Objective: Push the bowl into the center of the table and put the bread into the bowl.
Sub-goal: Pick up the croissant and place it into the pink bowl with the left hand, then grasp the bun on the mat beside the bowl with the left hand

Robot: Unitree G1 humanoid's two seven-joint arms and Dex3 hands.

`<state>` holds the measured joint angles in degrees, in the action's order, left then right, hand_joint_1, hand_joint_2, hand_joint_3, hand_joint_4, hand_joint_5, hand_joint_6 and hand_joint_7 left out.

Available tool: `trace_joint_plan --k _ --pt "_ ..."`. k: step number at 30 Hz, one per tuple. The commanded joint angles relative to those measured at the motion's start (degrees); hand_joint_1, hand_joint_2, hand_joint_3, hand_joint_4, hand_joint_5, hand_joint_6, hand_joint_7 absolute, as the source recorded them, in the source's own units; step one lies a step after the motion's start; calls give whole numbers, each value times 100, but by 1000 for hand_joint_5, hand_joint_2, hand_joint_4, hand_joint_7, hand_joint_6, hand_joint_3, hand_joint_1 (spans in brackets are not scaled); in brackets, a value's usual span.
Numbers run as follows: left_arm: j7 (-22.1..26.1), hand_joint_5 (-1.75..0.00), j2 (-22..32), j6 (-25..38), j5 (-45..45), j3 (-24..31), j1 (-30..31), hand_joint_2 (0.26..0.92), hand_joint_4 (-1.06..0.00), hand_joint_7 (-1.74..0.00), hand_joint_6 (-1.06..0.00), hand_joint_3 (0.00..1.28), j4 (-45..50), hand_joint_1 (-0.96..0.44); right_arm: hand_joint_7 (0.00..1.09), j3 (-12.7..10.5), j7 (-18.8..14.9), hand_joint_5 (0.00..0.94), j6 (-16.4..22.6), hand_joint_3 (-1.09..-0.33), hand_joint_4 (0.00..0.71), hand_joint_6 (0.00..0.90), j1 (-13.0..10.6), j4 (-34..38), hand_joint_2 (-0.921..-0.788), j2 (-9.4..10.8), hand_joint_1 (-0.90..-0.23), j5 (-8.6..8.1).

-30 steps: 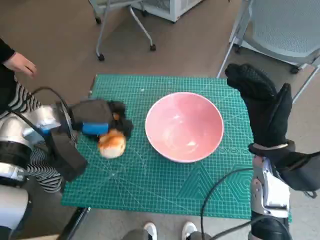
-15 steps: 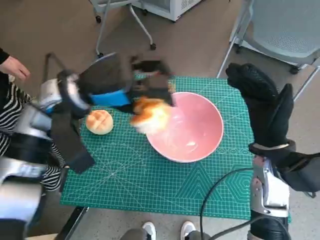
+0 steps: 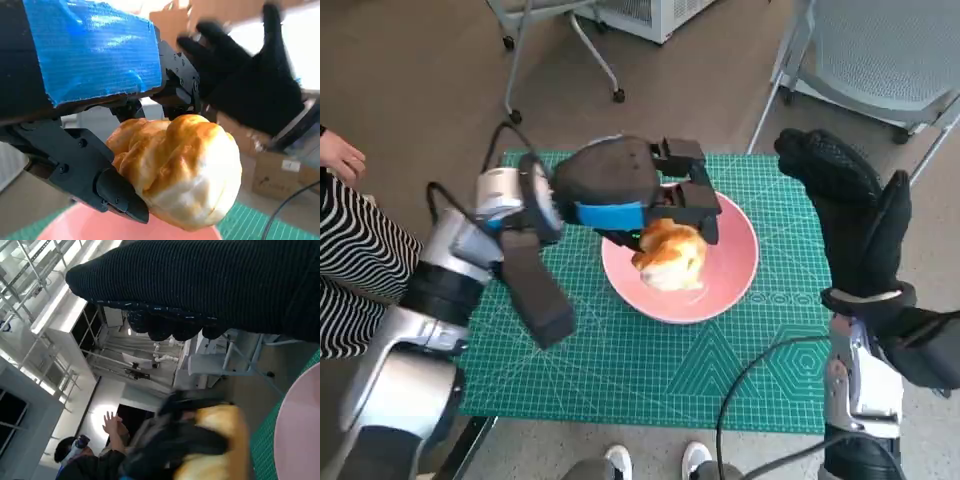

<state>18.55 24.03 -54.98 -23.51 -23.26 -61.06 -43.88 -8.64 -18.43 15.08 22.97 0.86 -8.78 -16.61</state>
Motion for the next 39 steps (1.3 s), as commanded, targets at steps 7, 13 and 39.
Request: trace_joint_plan --k 7,13,39 --pt "-72 -1148 -453 2 -386 -148 -302 921 -607 -1283 -607 114 -964 0 574 -37 109 1 -82 -671 197 79 -221 -71 -921 -5 -685 21" --pt "225 -1283 -528 78 -370 -205 -284 921 -466 -1351 -547 203 -1246 0 572 -25 165 1 -96 -671 197 82 -233 -101 -921 9 -686 32" --pt "1808 -13 628 524 932 592 382 750 -63 -198 -151 0 316 -280 566 36 240 0 -101 -670 195 90 -207 -106 -921 57 -683 42"
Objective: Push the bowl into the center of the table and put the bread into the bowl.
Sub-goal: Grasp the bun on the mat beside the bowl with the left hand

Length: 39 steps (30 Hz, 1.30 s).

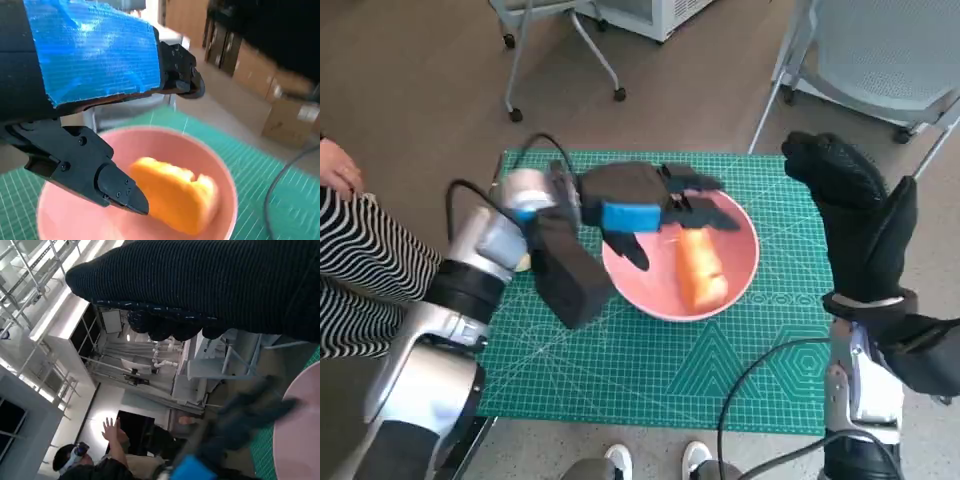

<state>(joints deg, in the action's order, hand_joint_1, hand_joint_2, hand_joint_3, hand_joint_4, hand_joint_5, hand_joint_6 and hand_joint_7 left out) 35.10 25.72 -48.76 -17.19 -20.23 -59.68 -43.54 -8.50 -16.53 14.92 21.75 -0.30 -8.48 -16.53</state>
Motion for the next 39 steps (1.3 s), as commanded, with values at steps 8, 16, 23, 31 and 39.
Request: trace_joint_plan --k 8,16,23,31,39 --pt "209 -6 1182 -409 657 805 467 755 -69 -179 -167 8 443 -298 564 -8 14 0 -68 -670 193 91 -92 31 -921 -2 -681 -3" --pt "246 -5 1843 -196 573 1091 668 805 -48 -423 -27 17 481 -382 562 -28 -9 0 -74 -669 193 92 -41 96 -921 -5 -684 -47" --pt "318 -12 2157 -28 684 1262 928 753 -64 -480 -18 3 340 -273 561 0 -42 0 -33 -670 192 94 -10 153 -921 -2 -685 -31" --pt "201 -9 2248 -71 643 1396 1182 724 -86 -414 -64 0 51 -220 559 -11 -147 0 4 -678 192 92 59 295 -921 -40 -684 -68" --pt "336 -1 2201 222 668 1397 1347 722 -89 -302 -122 0 -90 -185 559 -22 -285 0 -30 -681 191 91 100 369 -921 -54 -684 -197"
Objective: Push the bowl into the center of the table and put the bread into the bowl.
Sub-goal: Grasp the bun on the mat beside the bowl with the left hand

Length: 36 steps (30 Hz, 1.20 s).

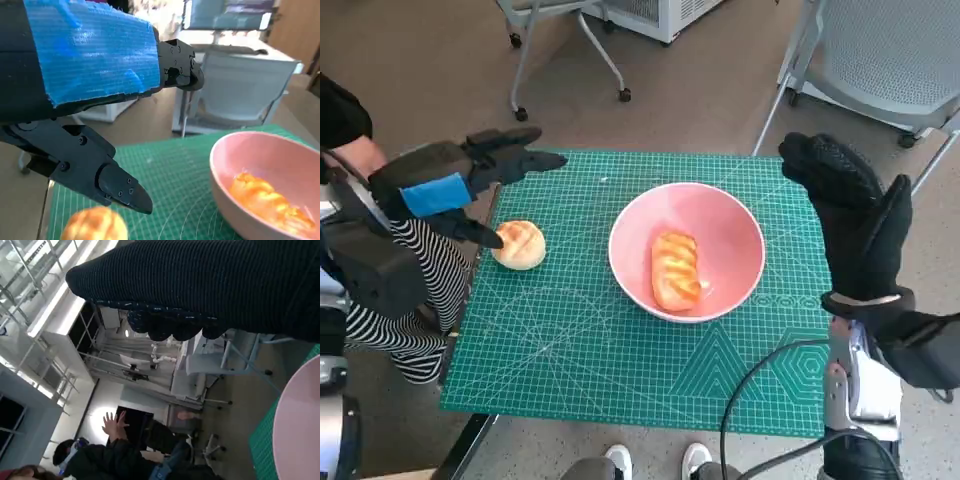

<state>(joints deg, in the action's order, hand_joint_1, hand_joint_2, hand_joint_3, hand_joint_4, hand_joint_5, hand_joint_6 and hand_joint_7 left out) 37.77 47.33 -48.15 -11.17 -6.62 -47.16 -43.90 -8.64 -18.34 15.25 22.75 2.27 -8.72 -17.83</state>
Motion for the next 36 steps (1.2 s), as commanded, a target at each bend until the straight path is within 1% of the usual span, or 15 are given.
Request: trace_joint_plan --k 1,8,15,19,27,31,36 --pt "81 -1 32 209 54 25 108 721 -90 -282 -133 0 -56 -172 559 -9 -120 0 -69 -681 191 91 2 115 -921 -32 -685 -86" --pt "220 -1 -27 436 -89 -117 89 721 -95 -162 -196 1 -267 -120 560 -14 -157 0 -94 -682 190 91 19 116 -921 -39 -688 -90" --pt "232 0 -119 639 -351 -314 -3 723 -97 -114 -221 1 -540 -95 561 -32 -168 0 -68 -682 190 90 -1 101 -921 -66 -688 -56" --pt "150 -1 -206 840 -577 -468 -39 718 -106 -72 -247 5 -650 -63 561 -50 -170 0 -56 -683 189 89 -15 99 -921 -83 -688 -41" --pt "-105 0 -413 1276 -1186 -870 -209 734 -92 -22 -242 13 -1102 -20 562 -79 -135 1 -70 -681 190 90 -64 48 -921 -99 -688 -20" --pt "-257 0 -532 1324 -1372 -1009 -258 739 -91 -14 -240 13 -1385 -1 562 -95 -105 2 -97 -681 191 90 -87 16 -921 -98 -687 -16" --pt "-458 -10 -682 1256 -1553 -1162 -328 745 -118 -13 -251 12 -1782 10 562 -113 -86 2 -118 -680 192 91 -117 -31 -921 -96 -686 -12"
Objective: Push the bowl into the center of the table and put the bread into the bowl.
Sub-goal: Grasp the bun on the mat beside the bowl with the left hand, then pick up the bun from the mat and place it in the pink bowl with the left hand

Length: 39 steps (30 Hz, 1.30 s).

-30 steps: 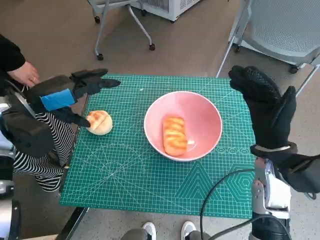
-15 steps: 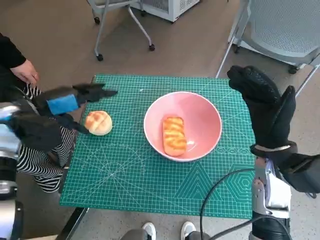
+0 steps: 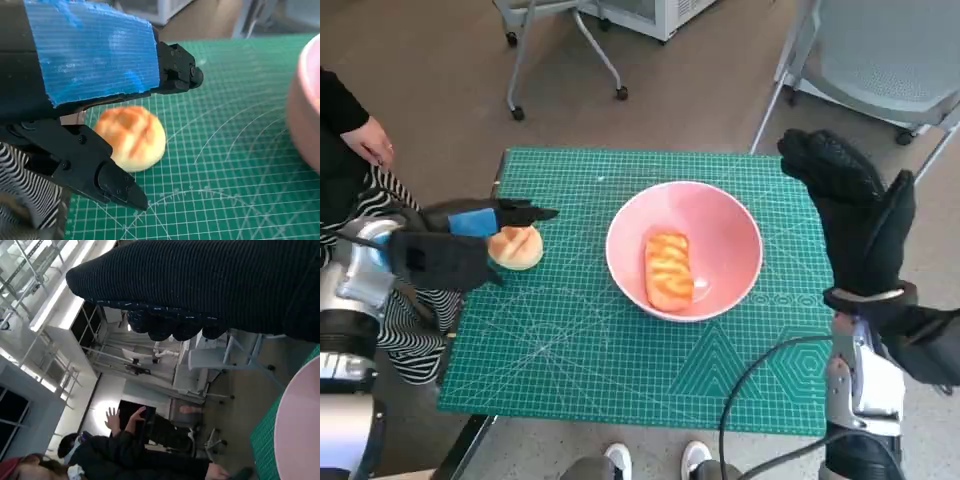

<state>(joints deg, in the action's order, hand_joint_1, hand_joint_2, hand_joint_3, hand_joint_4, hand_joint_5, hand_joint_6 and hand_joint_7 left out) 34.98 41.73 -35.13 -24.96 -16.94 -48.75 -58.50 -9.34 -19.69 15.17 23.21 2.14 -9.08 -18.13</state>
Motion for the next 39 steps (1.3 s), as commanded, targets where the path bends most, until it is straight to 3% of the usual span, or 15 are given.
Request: trace_joint_plan --k 1,6,11,17,18,20,22,30,39 --pt "-262 -14 -152 -92 -232 -184 -185 746 -131 -14 -257 12 -423 6 563 -46 55 2 -116 -680 192 92 -169 -30 -921 -59 -686 21" --pt "-780 -21 -277 -161 -598 -460 -286 747 -218 -24 -315 7 -796 -13 563 -47 88 2 -135 -680 192 96 -187 -73 -921 -46 -686 55" --pt "-1437 -17 -382 -33 -1016 -757 -359 772 -376 -37 -459 10 -1026 -9 562 -26 127 2 -151 -680 192 97 -203 -108 -921 -26 -686 93" --pt "-2202 -67 -384 44 -1435 -1069 -404 877 -736 -72 -733 18 -1153 17 562 -8 135 1 -182 -681 191 97 -232 -149 -921 -18 -686 78" --pt "-2306 -497 -375 40 -1484 -1111 -414 893 -718 -439 -681 45 -1174 11 561 -7 131 1 -190 -681 191 97 -237 -156 -921 -18 -687 66" --pt "-2521 -886 -345 10 -1578 -1180 -439 906 -689 -769 -626 79 -1214 6 561 -6 126 1 -204 -680 191 97 -248 -176 -921 -21 -688 53" --pt "-2661 -1106 -309 -43 -1606 -1207 -470 915 -686 -959 -617 82 -1227 3 561 -12 118 1 -212 -680 191 97 -254 -185 -921 -32 -689 44" --pt "-2765 -1152 -92 -318 -1418 -1005 -685 920 -680 -1182 -617 77 -1083 1 561 -39 89 1 -243 -679 192 98 -268 -206 -921 -64 -690 15" --pt "-2426 -1083 93 -388 -931 -512 -883 920 -715 -1197 -644 50 -648 3 559 -5 97 1 -214 -680 191 98 -264 -176 -921 -40 -690 64"
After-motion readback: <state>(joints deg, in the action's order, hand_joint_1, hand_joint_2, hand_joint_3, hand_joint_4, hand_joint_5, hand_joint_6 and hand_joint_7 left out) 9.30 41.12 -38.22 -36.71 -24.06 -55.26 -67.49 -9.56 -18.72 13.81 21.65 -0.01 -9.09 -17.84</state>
